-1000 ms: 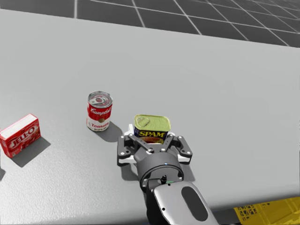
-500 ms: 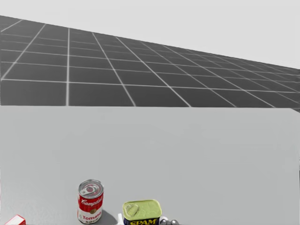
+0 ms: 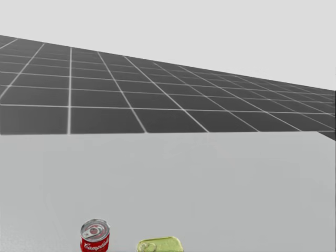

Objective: Grasp the can of spam and hold it up.

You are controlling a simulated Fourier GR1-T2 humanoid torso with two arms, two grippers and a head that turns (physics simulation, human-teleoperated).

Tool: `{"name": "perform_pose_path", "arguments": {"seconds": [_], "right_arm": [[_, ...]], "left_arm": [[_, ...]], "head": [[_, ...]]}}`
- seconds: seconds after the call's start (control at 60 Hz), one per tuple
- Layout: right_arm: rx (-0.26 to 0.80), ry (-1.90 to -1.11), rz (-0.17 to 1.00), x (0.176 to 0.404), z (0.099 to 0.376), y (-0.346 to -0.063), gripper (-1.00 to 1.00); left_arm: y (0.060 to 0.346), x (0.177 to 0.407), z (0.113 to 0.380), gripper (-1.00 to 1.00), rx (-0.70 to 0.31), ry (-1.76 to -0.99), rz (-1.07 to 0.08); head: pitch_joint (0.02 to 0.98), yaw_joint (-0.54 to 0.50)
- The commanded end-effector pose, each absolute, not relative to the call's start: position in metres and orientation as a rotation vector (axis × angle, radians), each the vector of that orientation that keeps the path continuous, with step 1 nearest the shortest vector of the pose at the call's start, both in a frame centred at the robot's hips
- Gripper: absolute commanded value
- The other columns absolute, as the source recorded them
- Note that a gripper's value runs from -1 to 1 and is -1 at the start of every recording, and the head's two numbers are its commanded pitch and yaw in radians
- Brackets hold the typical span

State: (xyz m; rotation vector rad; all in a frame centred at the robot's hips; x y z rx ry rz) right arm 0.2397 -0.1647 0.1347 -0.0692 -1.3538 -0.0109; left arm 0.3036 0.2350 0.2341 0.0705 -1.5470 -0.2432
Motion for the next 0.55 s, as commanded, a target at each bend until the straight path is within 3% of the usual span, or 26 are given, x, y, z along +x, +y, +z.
{"name": "perform_pose_path", "arguments": {"seconds": [0.017, 0.317, 0.55], "right_arm": [[-0.147, -1.488, -0.089, 0.254, 0.181, -0.175, 1.0], [-0.179, -1.659, -0.099, 0.26, 0.248, -0.181, 1.0], [-0.188, -1.82, -0.101, 0.249, 0.308, -0.181, 1.0]], "left_arm": [[0.236, 0.304, 0.234, -1.0, 0.07, -1.547, -0.24], [0.237, 0.305, 0.235, -1.0, 0.062, -1.546, -0.236], [0.237, 0.305, 0.235, -1.0, 0.068, -1.546, -0.234]], "head": [[0.419, -0.38], [0.415, -0.39], [0.414, -0.38]]}}
